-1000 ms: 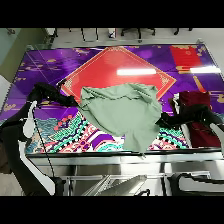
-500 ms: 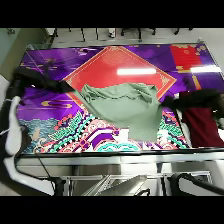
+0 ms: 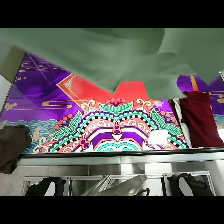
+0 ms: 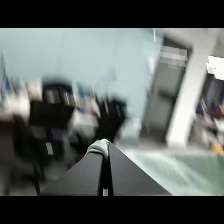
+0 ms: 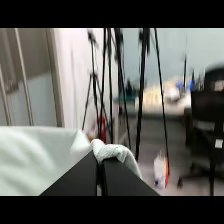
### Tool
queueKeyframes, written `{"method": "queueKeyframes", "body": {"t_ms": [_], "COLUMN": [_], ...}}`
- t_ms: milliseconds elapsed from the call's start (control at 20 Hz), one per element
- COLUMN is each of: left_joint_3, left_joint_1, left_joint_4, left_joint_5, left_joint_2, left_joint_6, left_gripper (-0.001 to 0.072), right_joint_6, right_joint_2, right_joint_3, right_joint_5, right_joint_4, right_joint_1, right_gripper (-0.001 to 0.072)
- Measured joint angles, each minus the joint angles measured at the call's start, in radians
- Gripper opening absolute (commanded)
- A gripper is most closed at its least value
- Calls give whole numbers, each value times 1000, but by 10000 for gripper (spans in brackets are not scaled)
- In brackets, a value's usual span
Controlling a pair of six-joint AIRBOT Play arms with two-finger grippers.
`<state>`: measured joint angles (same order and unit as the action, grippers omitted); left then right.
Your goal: Fold the shirts.
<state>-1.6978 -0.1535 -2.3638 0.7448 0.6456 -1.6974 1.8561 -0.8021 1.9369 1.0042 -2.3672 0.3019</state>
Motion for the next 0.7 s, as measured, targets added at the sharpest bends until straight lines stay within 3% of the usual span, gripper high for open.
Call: {"method": "queueKeyframes", "body": {"t_ms": [150,300,500,700], "left_joint_3": [0,2,2,39], "left_joint_1": [0,0,6,90], "left_joint_4": [224,381,464,493], "left_joint_5": [-36,19,175,349], "left_joint_2": [-120,-142,-30,219], "left_joint_6": [145,232,277,248], "left_gripper": [13,13,13,13], "right_joint_6": [-8,-31,-57,-62], "right_joint_2": [32,37,-9,-93], "right_joint_3": [68,92,28,-236], "right_joint_5": [-8,-8,87,134], "right_joint_4": [14,19,13,18], "right_joint_1": [5,7,6,-29], "right_gripper": [22,21,21,21]}}
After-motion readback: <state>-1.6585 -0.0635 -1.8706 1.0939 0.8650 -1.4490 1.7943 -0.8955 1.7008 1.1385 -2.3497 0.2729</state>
